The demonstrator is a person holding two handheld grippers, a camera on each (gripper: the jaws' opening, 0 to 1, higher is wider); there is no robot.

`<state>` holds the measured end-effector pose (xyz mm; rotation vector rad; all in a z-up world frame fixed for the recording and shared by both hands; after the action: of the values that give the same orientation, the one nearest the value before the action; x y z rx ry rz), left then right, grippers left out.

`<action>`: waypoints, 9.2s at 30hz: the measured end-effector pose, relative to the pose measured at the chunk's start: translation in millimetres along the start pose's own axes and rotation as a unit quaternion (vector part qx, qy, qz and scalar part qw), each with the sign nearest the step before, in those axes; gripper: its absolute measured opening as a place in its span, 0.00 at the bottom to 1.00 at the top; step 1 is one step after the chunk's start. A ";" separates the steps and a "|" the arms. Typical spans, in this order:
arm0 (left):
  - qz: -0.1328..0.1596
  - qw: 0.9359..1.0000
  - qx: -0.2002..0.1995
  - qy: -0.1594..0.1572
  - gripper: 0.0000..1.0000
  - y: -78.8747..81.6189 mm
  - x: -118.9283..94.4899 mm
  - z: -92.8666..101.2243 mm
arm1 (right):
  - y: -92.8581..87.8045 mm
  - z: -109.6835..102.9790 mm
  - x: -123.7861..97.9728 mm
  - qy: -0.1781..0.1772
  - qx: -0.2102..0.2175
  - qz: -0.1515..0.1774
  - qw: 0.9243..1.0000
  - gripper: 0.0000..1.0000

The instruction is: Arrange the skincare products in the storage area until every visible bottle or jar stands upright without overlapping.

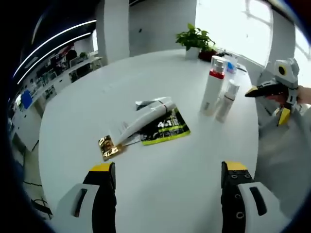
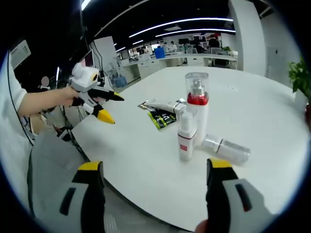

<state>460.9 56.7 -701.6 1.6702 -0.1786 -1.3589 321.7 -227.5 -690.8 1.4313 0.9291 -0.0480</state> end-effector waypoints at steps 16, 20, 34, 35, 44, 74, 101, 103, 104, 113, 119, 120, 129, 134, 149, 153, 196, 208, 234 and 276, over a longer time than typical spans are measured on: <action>-0.071 0.992 0.101 -0.032 0.72 39.7 52.6 -58.8 | -1.8 0.5 2.2 0.004 0.008 -0.006 1.000 0.87; -0.092 0.987 0.121 -0.043 0.68 49.2 64.1 -69.3 | -2.1 0.2 3.4 0.005 0.007 -0.008 1.000 0.87; -0.173 0.959 0.204 -0.093 0.59 62.1 98.4 -94.0 | -1.1 3.3 1.4 -0.005 0.021 0.000 1.000 0.87; -0.179 0.956 0.209 -0.097 0.58 62.1 100.5 -94.3 | -1.2 3.6 1.3 -0.006 0.022 0.000 1.000 0.87; -0.215 0.935 0.244 -0.141 0.50 59.7 121.7 -92.6 | -0.8 5.5 0.4 -0.011 0.031 0.005 0.999 0.87; -0.215 0.941 0.195 -0.173 0.31 54.2 93.1 -58.5 | 1.0 3.8 0.4 -0.009 0.022 0.008 1.000 0.86; -0.246 0.899 0.316 -0.175 0.31 25.7 27.2 24.5 | 28.8 -46.6 19.8 0.046 -0.138 0.034 0.989 0.79; -0.242 0.901 0.312 -0.181 0.31 24.6 25.1 30.8 | 32.1 -55.4 30.0 0.067 -0.151 0.032 0.986 0.78; -0.239 0.902 0.311 -0.183 0.31 24.1 23.6 34.7 | 33.1 -58.3 34.2 0.075 -0.153 0.032 0.985 0.78; -0.235 0.897 0.325 -0.187 0.31 16.8 13.5 62.3 | 32.6 -76.8 72.6 0.124 -0.205 0.002 0.971 0.75; -0.229 0.898 0.323 -0.193 0.31 12.7 7.1 78.9 | 30.0 -84.3 95.8 0.150 -0.251 -0.028 0.956 0.71; -0.229 0.897 0.324 -0.195 0.31 12.4 6.0 80.8 | 30.5 -86.2 99.3 0.152 -0.258 -0.032 0.954 0.69; -0.224 0.895 0.327 -0.203 0.31 13.7 4.1 89.0 | 29.0 -94.3 119.1 0.168 -0.290 -0.050 0.941 0.54; -0.220 0.895 0.328 -0.209 0.31 15.6 3.0 94.5 | 31.9 -99.1 122.3 0.178 -0.270 -0.049 0.945 0.42; -0.215 0.895 0.324 -0.221 0.32 14.2 0.6 98.0 | 28.4 -103.1 123.1 0.191 -0.301 -0.045 0.933 0.33; -0.211 0.893 0.327 -0.227 0.32 13.7 0.2 98.9 | 27.4 -103.8 122.0 0.190 -0.300 -0.045 0.934 0.32; 0.108 0.982 -0.012 -0.154 0.44 44.5 -50.8 78.8 | 41.9 -70.8 97.4 0.092 -0.145 0.029 0.985 0.32; 0.117 0.989 0.009 -0.086 0.37 56.0 -30.4 101.6 | 49.2 -71.7 98.3 0.024 -0.122 0.073 0.990 0.32; 0.107 0.994 0.027 -0.016 0.16 41.1 -4.4 122.8 | 33.7 -73.6 85.6 -0.004 -0.103 0.093 0.990 0.33; 0.106 0.960 0.191 -0.176 0.12 52.4 13.1 110.3 | 12.4 -38.2 27.2 0.008 -0.150 0.023 0.988 0.54</action>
<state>397.0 -42.0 -666.1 1.6413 -0.8506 -1.5134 326.9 -179.3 -691.0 1.1739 0.8751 0.1319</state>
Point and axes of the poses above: the point that each gripper's makers call its tool centre point, and the gripper's own axes: x roughly forward along the fingers, z roughly to its right, y roughly out of its top, the point moved 8 cm from there along -x, roughly backward along the fingers, and after that the axes turned 4 degrees about -y, right-handed, at the moved point
